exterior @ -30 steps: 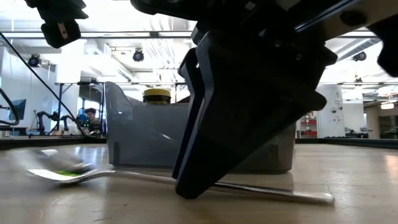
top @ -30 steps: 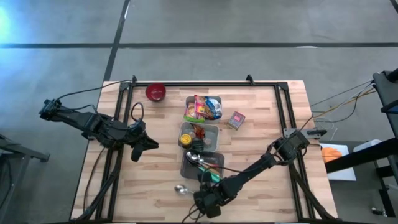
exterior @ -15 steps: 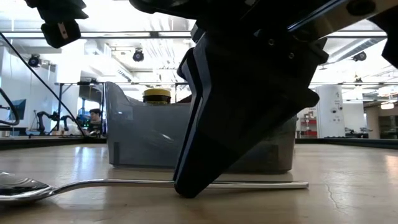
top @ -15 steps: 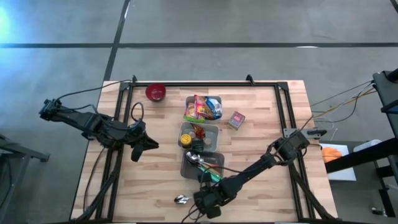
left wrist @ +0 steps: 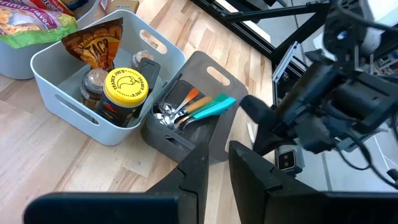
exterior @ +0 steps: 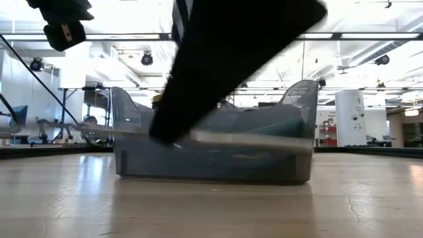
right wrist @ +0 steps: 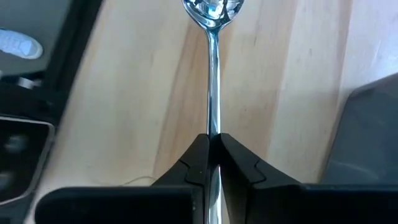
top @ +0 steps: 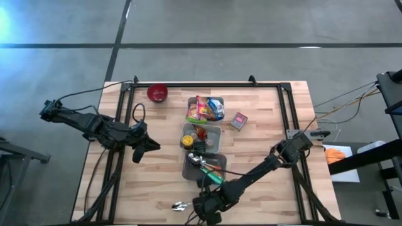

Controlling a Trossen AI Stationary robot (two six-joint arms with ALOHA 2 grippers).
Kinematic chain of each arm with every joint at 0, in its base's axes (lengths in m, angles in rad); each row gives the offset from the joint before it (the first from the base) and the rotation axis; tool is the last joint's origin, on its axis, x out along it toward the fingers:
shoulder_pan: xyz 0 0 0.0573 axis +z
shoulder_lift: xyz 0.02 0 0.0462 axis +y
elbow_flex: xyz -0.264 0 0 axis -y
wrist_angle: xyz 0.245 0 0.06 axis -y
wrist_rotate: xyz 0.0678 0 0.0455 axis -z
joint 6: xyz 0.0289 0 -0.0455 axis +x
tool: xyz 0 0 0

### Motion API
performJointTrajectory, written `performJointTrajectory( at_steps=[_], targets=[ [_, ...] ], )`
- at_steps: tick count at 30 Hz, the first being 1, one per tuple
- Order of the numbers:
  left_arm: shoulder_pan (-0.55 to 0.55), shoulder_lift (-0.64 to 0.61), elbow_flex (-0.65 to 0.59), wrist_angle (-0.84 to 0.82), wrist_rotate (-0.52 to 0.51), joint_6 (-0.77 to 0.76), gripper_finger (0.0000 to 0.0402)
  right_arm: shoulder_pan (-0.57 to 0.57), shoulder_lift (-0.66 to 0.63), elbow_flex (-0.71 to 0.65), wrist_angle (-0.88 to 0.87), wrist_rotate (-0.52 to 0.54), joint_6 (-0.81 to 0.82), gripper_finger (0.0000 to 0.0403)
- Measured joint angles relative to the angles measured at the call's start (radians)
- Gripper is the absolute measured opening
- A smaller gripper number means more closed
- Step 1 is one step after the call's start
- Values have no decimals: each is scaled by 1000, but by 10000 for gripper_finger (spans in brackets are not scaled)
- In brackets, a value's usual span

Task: Pick & Place Food Item
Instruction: Put the silver spoon into the black bin

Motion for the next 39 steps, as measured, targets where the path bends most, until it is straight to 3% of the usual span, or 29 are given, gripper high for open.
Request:
performJointTrajectory(
  at_steps=[12,17,23,28,39],
  targets=[
    [0,0,0,0,0,0,67,16,-5,194,-135,18,117,17],
    [0,0,0,0,0,0,67,18,-6,275,-207,111,181,17],
    [0,0,0,0,0,0,67,7,-9,368,-424,221,358,17],
    [0,0,0,0,0,0,67,-11,-15,395,-553,247,465,17],
    [0,0,0,0,0,0,67,-61,-23,393,-665,246,572,16]
  ],
)
